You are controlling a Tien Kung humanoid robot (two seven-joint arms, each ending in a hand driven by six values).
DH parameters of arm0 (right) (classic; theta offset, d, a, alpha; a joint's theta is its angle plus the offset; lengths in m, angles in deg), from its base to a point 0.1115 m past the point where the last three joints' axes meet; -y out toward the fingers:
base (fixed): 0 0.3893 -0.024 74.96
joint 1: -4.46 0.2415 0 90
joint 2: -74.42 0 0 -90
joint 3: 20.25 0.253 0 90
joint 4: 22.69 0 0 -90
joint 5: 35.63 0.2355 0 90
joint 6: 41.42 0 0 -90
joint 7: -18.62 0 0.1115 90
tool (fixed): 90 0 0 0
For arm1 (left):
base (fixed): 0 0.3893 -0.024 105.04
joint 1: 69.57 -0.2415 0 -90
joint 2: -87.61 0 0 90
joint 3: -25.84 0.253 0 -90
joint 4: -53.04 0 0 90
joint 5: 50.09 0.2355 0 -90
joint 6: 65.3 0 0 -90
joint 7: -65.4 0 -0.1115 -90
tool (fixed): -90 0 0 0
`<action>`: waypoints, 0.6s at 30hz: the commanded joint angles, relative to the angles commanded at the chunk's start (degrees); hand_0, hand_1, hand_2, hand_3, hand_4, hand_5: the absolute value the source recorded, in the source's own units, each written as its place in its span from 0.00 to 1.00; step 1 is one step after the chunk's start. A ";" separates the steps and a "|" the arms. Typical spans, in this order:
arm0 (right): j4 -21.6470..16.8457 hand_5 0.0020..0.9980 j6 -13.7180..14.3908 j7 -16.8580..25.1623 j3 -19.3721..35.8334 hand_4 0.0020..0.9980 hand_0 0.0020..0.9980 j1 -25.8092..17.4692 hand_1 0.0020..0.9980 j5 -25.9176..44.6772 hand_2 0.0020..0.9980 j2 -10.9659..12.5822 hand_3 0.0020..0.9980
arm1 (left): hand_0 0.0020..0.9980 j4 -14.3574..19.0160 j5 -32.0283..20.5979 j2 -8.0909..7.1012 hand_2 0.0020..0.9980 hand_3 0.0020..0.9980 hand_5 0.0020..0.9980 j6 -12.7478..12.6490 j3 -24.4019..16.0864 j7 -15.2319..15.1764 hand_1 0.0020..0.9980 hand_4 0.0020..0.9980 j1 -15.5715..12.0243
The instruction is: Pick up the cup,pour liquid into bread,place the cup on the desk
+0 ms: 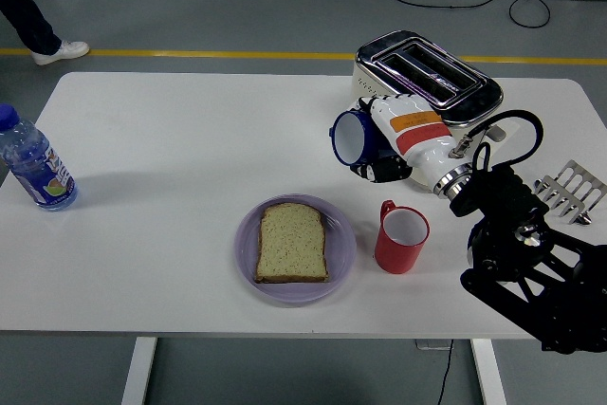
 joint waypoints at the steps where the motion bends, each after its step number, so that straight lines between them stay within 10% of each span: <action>1: 0.10 0.00 -0.01 -0.12 -0.90 0.63 0.40 0.54 0.25 -0.21 0.45 0.03 0.47 | 0.65 0.00 -0.01 0.00 0.63 0.53 0.76 0.00 0.02 0.00 0.64 0.30 -0.01; 18: 3.14 0.00 -1.77 -8.99 -27.28 0.60 0.40 17.30 0.24 -11.35 0.45 -0.40 0.50 | 0.65 -0.06 -1.08 0.15 0.63 0.53 0.76 0.06 0.90 0.07 0.64 0.30 -0.36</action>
